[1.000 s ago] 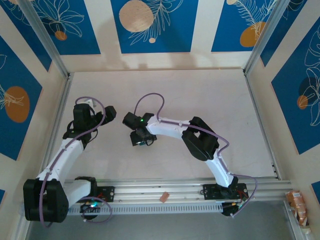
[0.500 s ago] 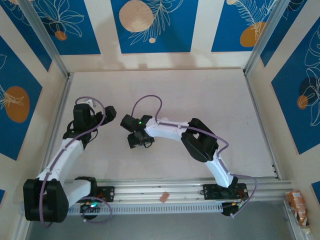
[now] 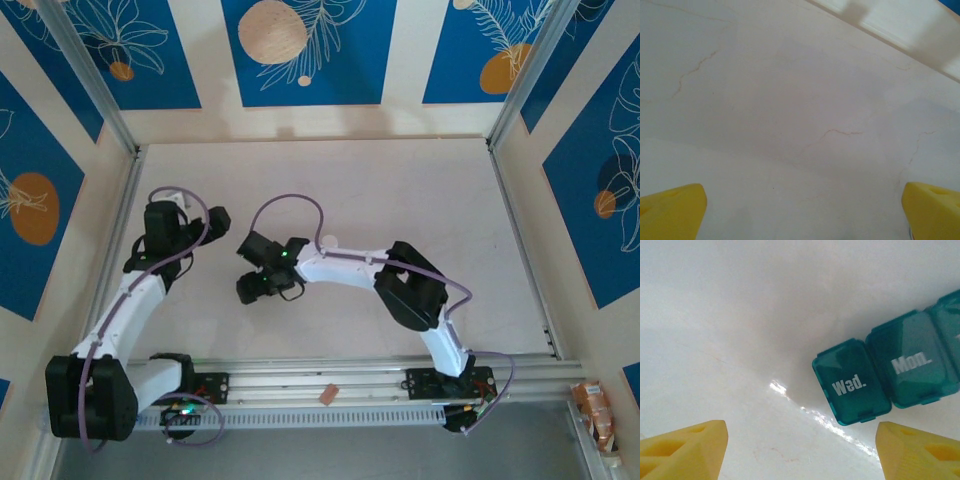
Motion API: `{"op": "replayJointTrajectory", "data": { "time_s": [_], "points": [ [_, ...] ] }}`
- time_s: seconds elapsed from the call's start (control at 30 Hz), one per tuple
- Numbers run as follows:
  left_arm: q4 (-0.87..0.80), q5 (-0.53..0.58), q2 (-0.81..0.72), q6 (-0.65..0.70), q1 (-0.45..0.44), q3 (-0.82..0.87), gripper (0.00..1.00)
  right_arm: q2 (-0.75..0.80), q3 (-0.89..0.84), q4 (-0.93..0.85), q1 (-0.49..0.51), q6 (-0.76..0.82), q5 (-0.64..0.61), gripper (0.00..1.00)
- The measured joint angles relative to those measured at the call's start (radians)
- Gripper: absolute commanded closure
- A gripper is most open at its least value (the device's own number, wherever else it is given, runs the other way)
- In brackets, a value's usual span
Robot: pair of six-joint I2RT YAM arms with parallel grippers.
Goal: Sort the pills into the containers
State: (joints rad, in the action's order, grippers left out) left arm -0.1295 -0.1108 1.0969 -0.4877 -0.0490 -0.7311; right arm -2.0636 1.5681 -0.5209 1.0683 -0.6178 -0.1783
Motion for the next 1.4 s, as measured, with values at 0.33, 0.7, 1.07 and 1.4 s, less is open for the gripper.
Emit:
{"op": "replayJointTrajectory", "data": {
  "time_s": [0.33, 0.7, 1.07, 1.4],
  "points": [
    [-0.029, -0.001, 0.018, 0.000, 0.045, -0.049, 0.00, 0.036, 0.045, -0.026, -0.129, 0.007, -0.001, 0.23],
    [-0.059, 0.000, 0.017, 0.000, 0.049, -0.051, 0.00, -0.216, 0.376, -0.098, -0.192, 0.043, 0.084, 0.24],
    [-0.070, -0.001, 0.017, -0.001, 0.049, -0.053, 0.00, -0.298, 0.414, -0.119, -0.192, 0.074, 0.248, 0.30],
    [-0.071, -0.014, 0.017, -0.002, 0.050, -0.053, 0.00, -0.208, 0.237, -0.070, -0.198, 0.075, 0.293, 0.30]
  ]
}}
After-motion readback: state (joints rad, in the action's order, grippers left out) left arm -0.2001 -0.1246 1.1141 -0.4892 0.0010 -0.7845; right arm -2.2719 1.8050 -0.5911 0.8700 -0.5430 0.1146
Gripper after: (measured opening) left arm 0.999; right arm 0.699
